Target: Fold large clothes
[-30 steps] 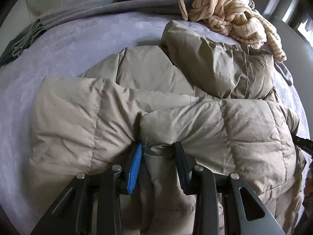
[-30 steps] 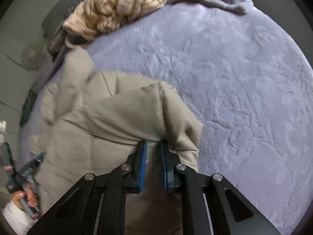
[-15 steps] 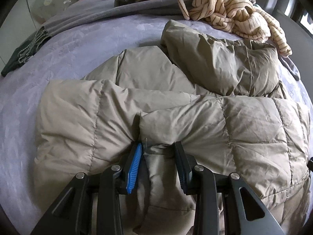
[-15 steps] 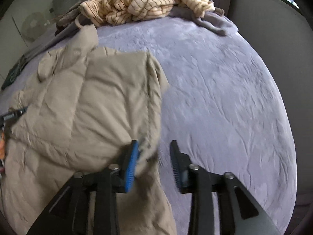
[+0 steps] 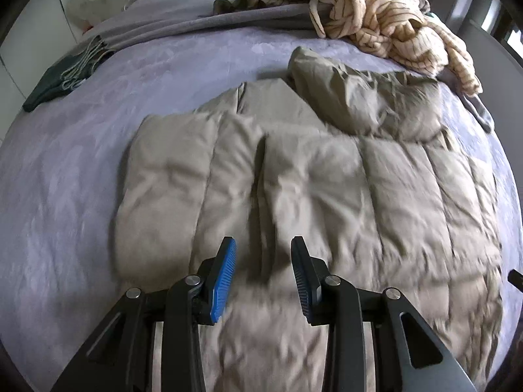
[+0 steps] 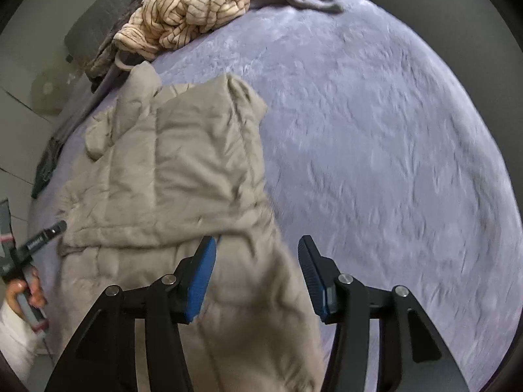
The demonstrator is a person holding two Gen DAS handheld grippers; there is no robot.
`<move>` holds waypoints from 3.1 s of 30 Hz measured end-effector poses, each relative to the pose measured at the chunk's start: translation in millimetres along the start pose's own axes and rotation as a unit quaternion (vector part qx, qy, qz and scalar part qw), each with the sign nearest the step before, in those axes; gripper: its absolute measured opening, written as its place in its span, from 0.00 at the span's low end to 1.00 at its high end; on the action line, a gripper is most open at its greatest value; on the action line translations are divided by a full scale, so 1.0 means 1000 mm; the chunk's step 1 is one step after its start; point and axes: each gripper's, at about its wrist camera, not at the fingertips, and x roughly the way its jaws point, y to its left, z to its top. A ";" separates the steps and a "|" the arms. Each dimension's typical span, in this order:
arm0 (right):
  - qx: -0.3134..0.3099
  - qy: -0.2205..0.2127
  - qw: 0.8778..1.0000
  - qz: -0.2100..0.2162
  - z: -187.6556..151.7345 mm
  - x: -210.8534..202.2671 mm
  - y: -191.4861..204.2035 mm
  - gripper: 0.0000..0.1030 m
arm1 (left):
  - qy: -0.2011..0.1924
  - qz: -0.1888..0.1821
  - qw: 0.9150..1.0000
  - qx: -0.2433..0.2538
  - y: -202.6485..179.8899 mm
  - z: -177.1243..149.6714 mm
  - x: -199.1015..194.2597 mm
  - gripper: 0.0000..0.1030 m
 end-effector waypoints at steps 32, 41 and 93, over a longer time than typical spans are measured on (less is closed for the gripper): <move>0.061 0.096 0.987 0.110 -0.112 -0.044 0.037 0.80 | 0.068 -0.003 0.996 -0.059 0.029 -0.146 -0.090 1.00; 0.084 0.097 0.985 0.114 -0.169 -0.055 0.066 1.00 | 0.083 -0.029 0.995 -0.037 0.056 -0.185 -0.102 1.00; 0.229 0.026 0.959 0.163 -0.177 -0.084 0.019 0.08 | 0.003 -0.218 0.969 -0.117 0.123 -0.165 -0.143 0.12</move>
